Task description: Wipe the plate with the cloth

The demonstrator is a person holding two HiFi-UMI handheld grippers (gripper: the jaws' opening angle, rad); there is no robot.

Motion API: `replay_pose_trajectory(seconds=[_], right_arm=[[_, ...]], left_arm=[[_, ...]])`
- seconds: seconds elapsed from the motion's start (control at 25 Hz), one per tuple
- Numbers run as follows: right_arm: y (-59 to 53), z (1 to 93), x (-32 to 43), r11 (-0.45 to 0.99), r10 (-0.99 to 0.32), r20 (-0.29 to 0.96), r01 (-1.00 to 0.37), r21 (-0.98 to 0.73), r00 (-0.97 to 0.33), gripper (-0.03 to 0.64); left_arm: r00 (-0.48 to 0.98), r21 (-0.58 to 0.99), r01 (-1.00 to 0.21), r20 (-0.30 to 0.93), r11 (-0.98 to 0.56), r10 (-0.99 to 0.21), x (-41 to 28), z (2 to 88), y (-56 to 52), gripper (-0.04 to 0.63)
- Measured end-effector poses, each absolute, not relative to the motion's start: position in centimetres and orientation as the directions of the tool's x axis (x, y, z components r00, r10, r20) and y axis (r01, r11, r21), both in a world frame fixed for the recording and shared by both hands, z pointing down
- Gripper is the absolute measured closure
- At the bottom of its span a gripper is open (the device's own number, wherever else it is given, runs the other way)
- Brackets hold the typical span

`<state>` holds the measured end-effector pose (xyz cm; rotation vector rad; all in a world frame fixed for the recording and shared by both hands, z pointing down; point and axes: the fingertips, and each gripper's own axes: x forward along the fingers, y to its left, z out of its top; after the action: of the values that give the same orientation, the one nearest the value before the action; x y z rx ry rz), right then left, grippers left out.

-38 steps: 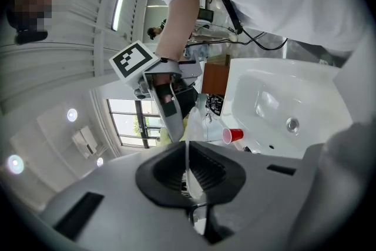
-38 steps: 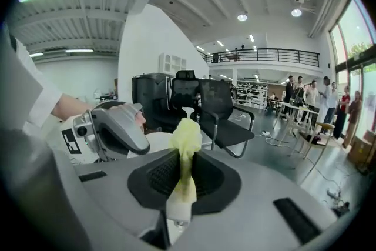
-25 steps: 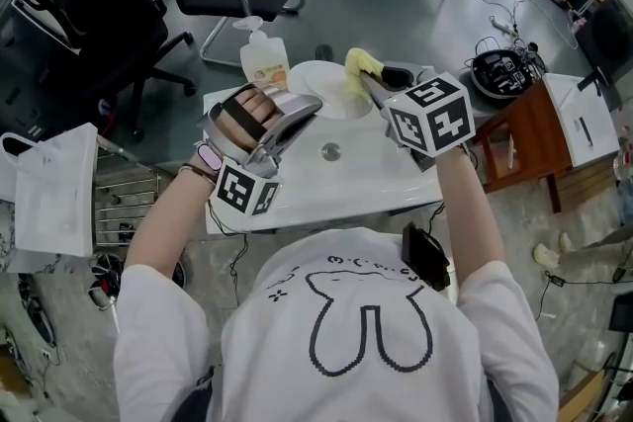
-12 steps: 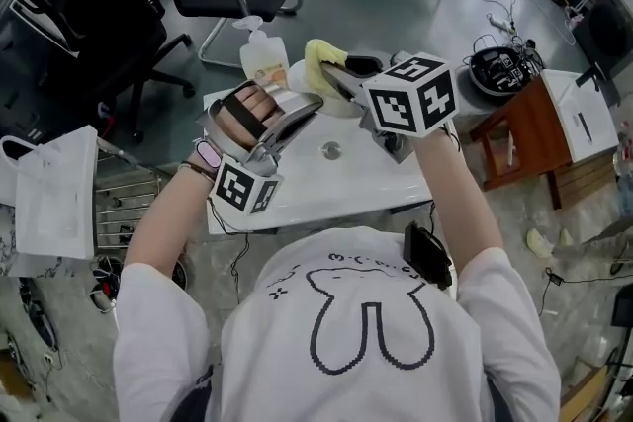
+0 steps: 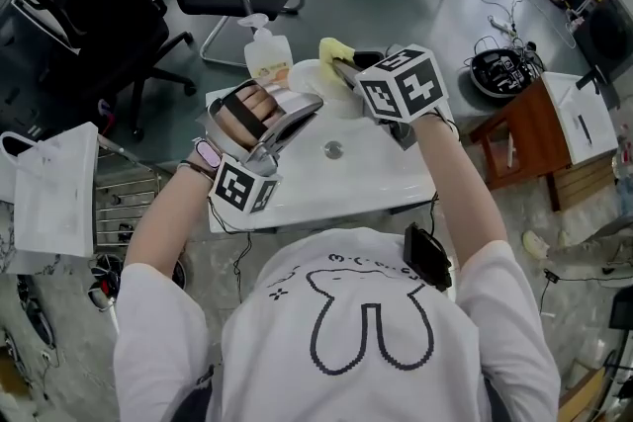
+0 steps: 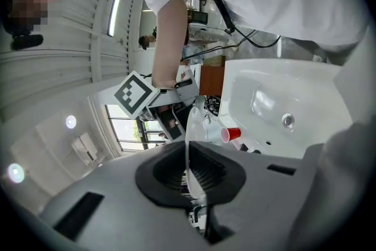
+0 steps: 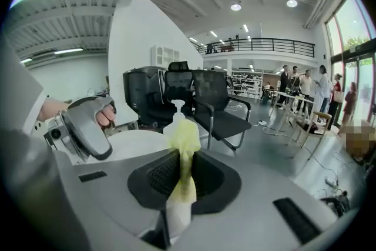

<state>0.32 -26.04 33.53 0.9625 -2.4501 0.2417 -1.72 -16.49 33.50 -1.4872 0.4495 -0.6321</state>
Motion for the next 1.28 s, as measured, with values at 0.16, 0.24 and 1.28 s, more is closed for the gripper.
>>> replay_pose_trajectory(seconds=[0.16,0.24,1.28], right_arm=[[-26.8,34.9,2.3,0.699,-0.61,0.54,-0.715,0.021,-0.581,0.566],[-26.9,35.2,3.0,0.689,-0.614,0.551,-0.724,0.024,-0.565,0.566],[-19.9,31.0,-5.7,0.974,-0.21,0.543,-0.123,0.192,-0.813,0.566]], left_arm=[[0.761,-0.993,0.117,0.107,-0.027,-0.639,-2.1,33.8,-16.5,0.577],[0.762,-0.992,0.119,0.111,-0.03,-0.638,-2.2,33.9,-16.6,0.577],[0.788,-0.984,0.174,0.158,-0.03,-0.595,-0.9,34.2,-16.0,0.577]])
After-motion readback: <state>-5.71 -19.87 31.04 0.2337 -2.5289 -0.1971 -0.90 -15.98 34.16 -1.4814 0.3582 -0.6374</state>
